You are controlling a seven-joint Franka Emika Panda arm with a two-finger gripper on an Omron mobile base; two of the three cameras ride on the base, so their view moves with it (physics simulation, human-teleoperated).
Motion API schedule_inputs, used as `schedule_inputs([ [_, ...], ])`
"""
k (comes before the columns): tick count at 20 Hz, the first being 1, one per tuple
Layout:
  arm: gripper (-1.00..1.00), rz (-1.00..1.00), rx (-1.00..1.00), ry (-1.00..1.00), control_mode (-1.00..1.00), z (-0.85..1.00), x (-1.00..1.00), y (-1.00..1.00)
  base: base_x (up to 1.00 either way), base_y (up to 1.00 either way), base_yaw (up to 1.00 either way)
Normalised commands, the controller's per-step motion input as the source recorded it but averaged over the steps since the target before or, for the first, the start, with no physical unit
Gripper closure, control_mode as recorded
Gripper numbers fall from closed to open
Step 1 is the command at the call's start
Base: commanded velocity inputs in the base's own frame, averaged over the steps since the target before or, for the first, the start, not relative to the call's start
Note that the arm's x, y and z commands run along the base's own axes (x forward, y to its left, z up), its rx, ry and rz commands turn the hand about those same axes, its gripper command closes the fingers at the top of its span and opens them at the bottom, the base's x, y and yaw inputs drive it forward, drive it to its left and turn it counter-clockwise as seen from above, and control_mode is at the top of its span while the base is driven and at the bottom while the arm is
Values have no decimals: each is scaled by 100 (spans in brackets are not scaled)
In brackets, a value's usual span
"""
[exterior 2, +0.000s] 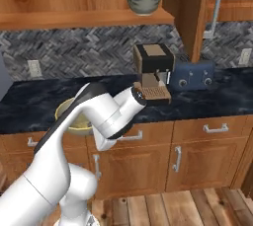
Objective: Move the bowls from the cabinet to the plates on the dining table.
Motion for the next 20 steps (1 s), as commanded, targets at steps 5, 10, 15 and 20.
schedule_inputs([
  [5, 100, 0, 0, 0, 100, 0, 0, 0, -8, -4, -64],
  [10, 100, 0, 0, 0, 100, 0, 0, 0, -20, -13, -60],
  [15, 100, 0, 0, 0, 100, 0, 0, 0, -13, -16, -61],
  [20, 100, 0, 0, 0, 100, 0, 0, 0, -8, -19, -62],
])
